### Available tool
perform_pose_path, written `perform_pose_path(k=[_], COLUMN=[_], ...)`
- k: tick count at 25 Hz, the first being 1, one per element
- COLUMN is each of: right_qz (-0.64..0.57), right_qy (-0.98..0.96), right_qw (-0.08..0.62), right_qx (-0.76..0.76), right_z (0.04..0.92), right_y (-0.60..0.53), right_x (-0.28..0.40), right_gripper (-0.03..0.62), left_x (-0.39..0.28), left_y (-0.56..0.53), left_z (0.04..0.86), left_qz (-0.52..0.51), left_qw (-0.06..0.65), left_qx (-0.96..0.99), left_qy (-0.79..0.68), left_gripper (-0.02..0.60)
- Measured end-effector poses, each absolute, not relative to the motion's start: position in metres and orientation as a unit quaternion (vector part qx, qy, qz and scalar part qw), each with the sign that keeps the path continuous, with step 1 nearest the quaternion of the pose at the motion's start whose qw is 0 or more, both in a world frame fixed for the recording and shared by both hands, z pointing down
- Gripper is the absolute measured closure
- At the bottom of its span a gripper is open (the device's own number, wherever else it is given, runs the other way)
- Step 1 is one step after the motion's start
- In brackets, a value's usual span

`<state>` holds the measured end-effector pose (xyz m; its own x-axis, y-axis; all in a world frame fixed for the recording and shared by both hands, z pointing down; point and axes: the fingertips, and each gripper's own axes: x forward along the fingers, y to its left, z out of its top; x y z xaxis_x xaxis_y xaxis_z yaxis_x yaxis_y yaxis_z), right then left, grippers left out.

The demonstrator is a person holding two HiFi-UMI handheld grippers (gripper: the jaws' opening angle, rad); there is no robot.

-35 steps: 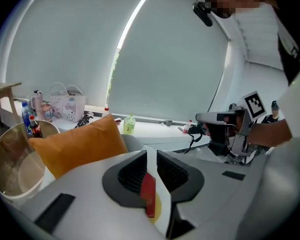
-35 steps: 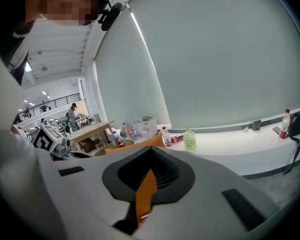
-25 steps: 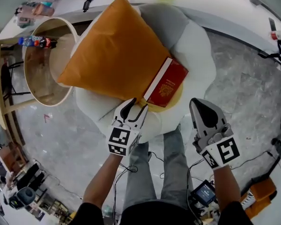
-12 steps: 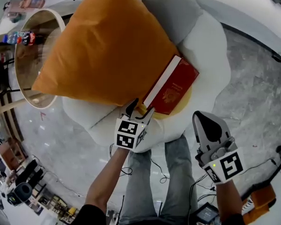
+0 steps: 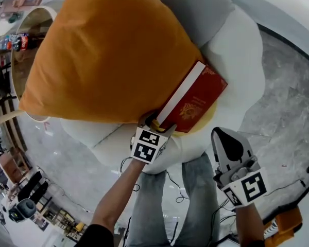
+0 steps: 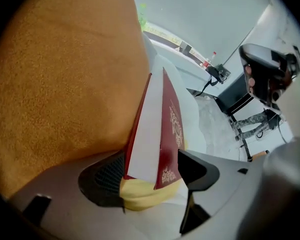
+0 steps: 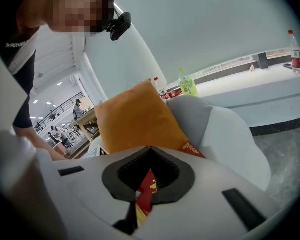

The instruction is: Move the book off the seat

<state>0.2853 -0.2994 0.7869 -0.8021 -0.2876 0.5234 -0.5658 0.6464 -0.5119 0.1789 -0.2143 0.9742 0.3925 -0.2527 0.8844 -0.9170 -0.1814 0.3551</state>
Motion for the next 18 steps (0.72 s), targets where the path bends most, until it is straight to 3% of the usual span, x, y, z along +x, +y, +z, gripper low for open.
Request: perform_pose_path(k=[11, 16, 18], right_qz=[0.352, 0.357, 0.358], right_qy=[-0.884, -0.882, -0.881], right_qw=[0.206, 0.201, 0.202], right_qx=[0.227, 0.233, 0.237], right_z=[0.78, 0.765, 0.765], right_y=[-0.314, -0.318, -0.322], right_x=[0.291, 0.306, 0.314], right_gripper=[0.588, 0.588, 0.588], left_x=[0.206, 0.257, 0.27], left_y=[-0.215, -0.202, -0.209], left_z=[0.944, 0.914, 0.931], left_qz=[0.329, 0.382, 0.401], left_qw=[0.507, 0.435, 0.433], left_qx=[0.701, 0.735, 0.718], left_qy=[-0.379, -0.353, -0.37], left_gripper=[0.25, 0.251, 0.165])
